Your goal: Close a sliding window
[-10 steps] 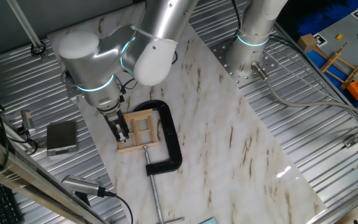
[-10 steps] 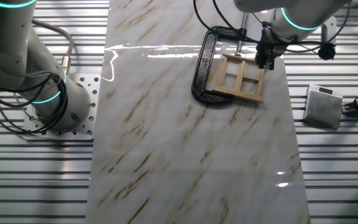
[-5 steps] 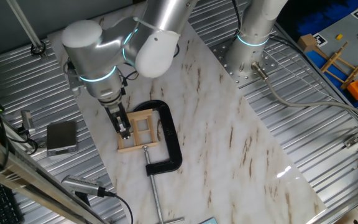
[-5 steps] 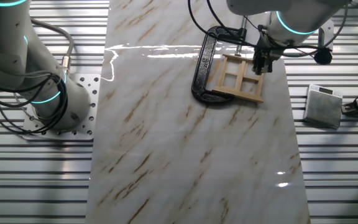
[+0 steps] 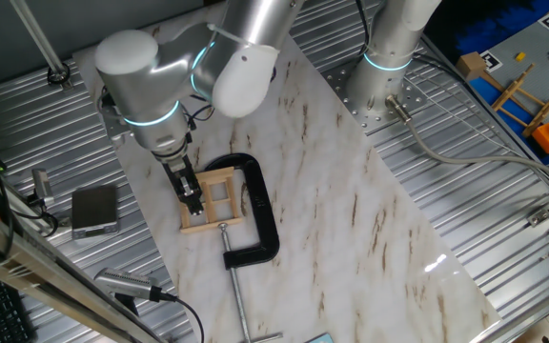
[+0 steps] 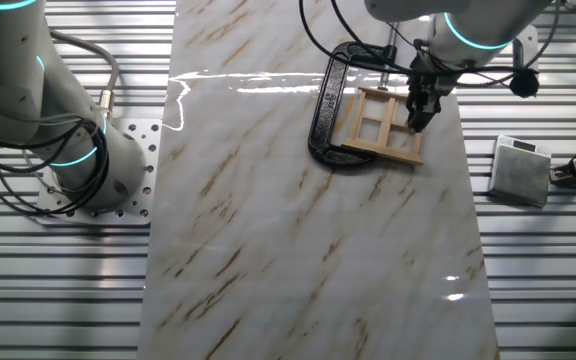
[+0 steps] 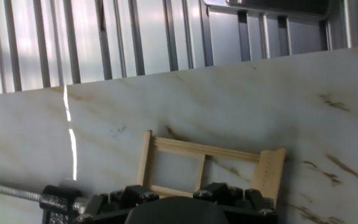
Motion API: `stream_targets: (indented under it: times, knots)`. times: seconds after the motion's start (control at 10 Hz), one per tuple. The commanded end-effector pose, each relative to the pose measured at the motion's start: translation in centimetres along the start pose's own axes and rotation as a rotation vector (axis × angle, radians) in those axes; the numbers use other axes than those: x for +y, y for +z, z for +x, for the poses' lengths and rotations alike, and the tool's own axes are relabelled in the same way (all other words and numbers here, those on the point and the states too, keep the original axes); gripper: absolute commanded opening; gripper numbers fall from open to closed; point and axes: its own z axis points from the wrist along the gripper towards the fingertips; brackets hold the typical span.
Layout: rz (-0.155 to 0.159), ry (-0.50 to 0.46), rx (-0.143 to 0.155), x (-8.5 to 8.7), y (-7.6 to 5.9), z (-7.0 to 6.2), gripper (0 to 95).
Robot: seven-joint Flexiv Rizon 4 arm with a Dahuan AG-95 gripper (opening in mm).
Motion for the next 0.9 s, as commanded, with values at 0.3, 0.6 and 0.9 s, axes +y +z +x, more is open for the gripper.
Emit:
stream_targets:
  times: [0.3,0.6,0.9]
  knots:
    - [0.081,-0.063,0.001,-0.9,-0.1,0.4,76.0]
    - [0.081,-0.076,0.002,-1.4,-0.2,0.6,76.0]
    - [0.081,-0.079,0.006,-1.4,-0.2,0.6,76.0]
